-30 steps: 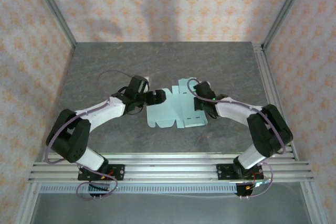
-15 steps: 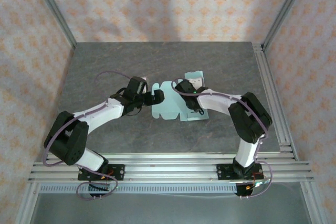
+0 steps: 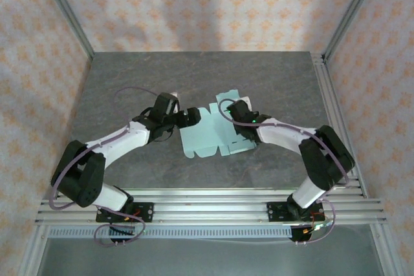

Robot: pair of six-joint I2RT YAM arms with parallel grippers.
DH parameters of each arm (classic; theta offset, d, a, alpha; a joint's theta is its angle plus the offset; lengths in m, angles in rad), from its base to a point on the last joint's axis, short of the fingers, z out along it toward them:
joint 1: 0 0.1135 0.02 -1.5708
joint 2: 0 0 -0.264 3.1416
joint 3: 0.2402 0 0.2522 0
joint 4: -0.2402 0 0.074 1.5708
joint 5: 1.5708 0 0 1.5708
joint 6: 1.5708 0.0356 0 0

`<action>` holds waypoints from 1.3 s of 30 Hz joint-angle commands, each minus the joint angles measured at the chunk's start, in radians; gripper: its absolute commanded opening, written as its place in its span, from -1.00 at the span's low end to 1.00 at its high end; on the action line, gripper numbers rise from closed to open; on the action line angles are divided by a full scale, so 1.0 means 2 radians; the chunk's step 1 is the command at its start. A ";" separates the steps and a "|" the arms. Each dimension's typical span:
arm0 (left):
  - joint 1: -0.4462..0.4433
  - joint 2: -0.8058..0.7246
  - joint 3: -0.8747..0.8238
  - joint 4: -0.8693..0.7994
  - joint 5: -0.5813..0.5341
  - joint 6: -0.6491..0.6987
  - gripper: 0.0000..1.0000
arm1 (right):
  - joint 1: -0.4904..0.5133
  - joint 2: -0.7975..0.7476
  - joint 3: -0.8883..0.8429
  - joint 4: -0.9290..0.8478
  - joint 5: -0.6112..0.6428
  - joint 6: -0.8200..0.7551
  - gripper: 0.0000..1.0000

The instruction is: Fold the paper box

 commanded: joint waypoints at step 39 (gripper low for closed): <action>-0.053 0.395 0.679 -0.410 -0.042 -0.060 0.26 | -0.091 -0.033 -0.069 0.217 -0.298 -0.045 -1.00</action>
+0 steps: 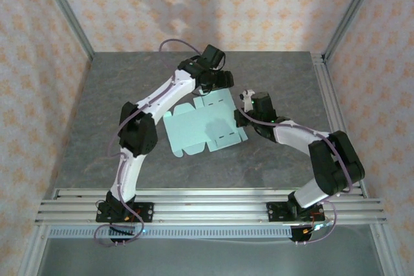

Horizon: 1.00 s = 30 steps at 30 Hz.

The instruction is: Fold the paper box

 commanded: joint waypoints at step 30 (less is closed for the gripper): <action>-0.001 0.002 -0.010 -0.059 0.027 -0.042 0.04 | 0.022 0.012 0.027 0.008 0.095 -0.038 -1.00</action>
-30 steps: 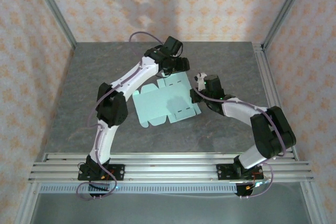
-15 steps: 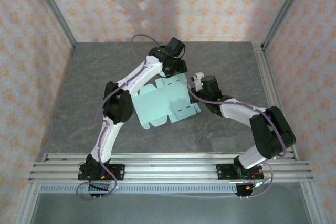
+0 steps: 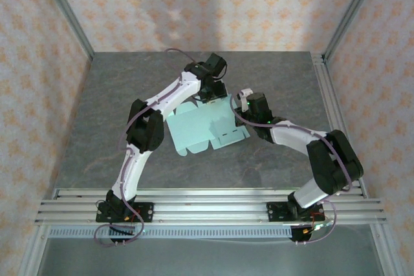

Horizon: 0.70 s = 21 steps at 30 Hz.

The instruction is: Fold the paper box

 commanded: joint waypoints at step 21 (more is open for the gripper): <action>-0.006 -0.094 -0.029 -0.004 -0.032 0.013 0.45 | 0.006 0.015 0.025 -0.002 0.008 -0.007 -1.00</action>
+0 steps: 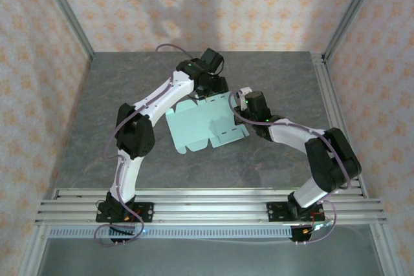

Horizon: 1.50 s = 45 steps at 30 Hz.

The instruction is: Fold the paper box

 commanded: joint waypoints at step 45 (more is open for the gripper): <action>-0.001 0.164 0.217 -0.127 0.087 0.149 0.11 | 0.009 0.012 0.022 0.003 -0.024 -0.012 -1.00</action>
